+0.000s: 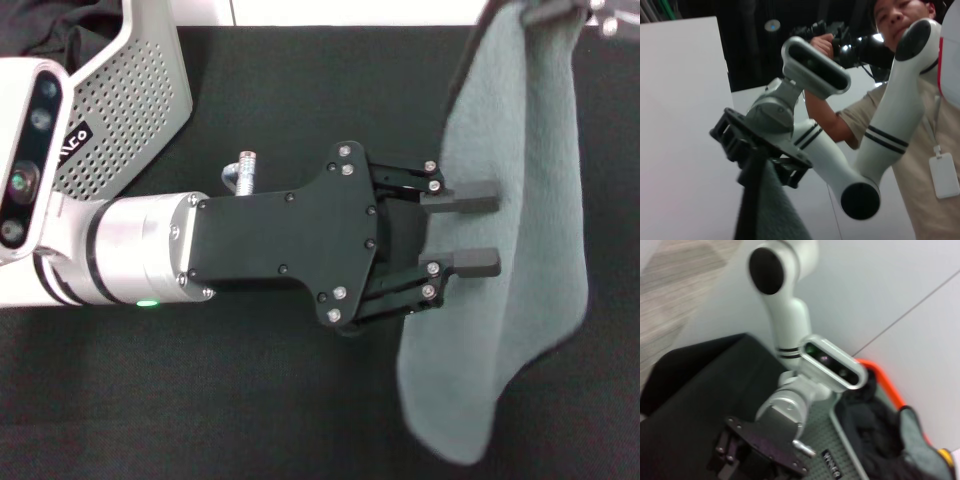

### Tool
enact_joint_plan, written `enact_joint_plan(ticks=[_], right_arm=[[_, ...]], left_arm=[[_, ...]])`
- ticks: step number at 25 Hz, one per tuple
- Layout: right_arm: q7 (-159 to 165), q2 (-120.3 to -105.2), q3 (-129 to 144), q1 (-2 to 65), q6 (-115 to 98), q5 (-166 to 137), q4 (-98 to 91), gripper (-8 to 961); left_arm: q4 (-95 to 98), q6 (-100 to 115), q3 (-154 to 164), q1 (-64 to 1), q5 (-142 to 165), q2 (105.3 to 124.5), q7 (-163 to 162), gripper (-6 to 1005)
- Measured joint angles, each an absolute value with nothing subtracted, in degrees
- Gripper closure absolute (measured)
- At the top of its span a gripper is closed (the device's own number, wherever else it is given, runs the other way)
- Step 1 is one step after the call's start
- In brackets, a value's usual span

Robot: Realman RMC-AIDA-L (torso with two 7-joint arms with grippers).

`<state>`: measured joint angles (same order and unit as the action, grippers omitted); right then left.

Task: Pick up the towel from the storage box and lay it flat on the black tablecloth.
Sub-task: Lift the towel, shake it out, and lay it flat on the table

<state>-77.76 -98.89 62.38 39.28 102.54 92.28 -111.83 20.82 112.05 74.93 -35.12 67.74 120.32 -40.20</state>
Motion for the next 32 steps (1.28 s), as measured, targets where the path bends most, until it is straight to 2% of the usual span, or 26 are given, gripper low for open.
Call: enact_joint_plan(ticks=[7,10,12,15,17,21,25,32], right_arm=[[-85.7,-103.81,59.5,35.8,102.5,93.9,-108.9,931],[-90.1,-105.36,59.0,33.9,102.5,96.6,-106.5,931],[-93.7,-105.80,58.7,32.4,102.5,98.7,-105.0,931],[-97.7,-104.81,59.1,30.2,102.5,101.6,-104.1,931],[-98.6,-103.10,59.3,28.6,102.5,103.1,-104.7,931],[-98.7,-100.63,59.4,26.1,102.5,104.7,-106.3,930],[-99.0,-99.81,59.2,24.7,102.6,105.6,-107.3,930],[-99.3,-99.71,61.2,25.4,102.6,105.2,-107.0,929]], left_arm=[[20.0,112.4,74.9,-33.1,63.0,120.60,-38.6,669],[18.8,112.4,74.9,-33.0,61.7,120.69,-37.7,669],[18.1,112.4,74.9,-33.0,61.4,120.69,-37.4,669],[17.7,112.4,74.9,-32.8,60.9,120.69,-37.1,669],[17.6,112.4,74.8,-32.0,59.8,120.65,-36.5,669],[18.1,114.0,74.8,-29.2,56.1,120.23,-35.8,670],[19.0,116.2,74.5,-27.8,54.3,119.91,-36.0,670],[20.7,116.4,77.4,-29.9,54.4,120.04,-36.4,670]])
